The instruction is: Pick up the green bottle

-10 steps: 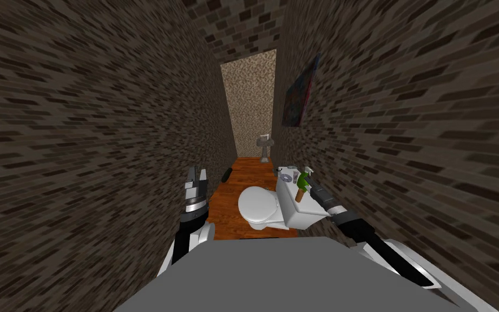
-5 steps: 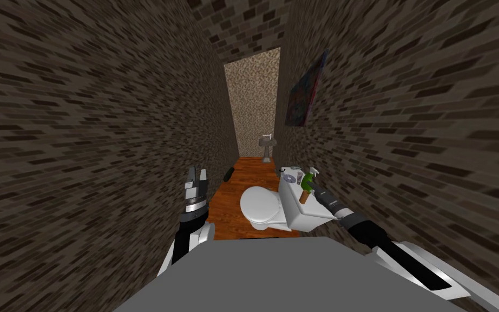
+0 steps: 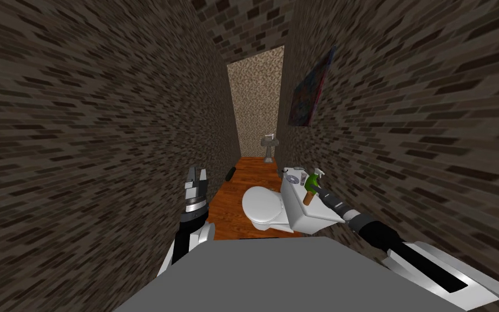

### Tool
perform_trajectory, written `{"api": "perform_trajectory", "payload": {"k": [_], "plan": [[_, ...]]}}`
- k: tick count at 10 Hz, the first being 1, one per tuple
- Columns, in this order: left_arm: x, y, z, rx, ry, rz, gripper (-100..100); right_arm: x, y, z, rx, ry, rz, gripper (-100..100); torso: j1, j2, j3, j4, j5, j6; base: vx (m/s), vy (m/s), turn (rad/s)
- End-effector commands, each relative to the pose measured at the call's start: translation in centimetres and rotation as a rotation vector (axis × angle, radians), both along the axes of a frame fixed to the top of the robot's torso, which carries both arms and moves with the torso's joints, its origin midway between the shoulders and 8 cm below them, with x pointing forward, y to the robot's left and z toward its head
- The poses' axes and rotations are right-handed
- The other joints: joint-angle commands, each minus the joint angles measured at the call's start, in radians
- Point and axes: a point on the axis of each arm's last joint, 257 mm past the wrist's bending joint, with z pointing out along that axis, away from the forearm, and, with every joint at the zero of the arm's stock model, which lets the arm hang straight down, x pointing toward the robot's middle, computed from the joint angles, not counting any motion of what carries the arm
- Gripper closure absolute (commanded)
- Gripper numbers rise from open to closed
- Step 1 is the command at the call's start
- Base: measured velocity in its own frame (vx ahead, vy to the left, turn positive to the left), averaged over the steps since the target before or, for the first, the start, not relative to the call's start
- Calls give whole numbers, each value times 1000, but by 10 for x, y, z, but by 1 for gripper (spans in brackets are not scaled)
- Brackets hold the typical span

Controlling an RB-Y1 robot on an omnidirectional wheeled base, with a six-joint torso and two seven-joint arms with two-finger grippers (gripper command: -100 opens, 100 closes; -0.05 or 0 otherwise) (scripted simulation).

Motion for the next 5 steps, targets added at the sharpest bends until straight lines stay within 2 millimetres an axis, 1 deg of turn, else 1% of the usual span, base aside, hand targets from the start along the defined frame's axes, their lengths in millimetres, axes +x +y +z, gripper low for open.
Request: {"api": "perform_trajectory", "payload": {"k": [1,2,3,5], "plan": [[0,0,0,0,0,0,0,-3,-6,-3,-26,24,3,-100,0,0,0,0,0,0,5,21,33],[0,0,0,0,0,0,0,-8,-19,-11,-64,66,-3,-100,0,0,0,0,0,0,7,29,71],[0,0,0,0,0,0,0,-8,-19,-11,-70,68,3,-100,0,0,0,0,0,0,5,21,30],[0,0,0,0,0,0,0,-18,-47,-25,-141,148,-16,-100,0,0,0,0,0,0,2,34,94]]}}
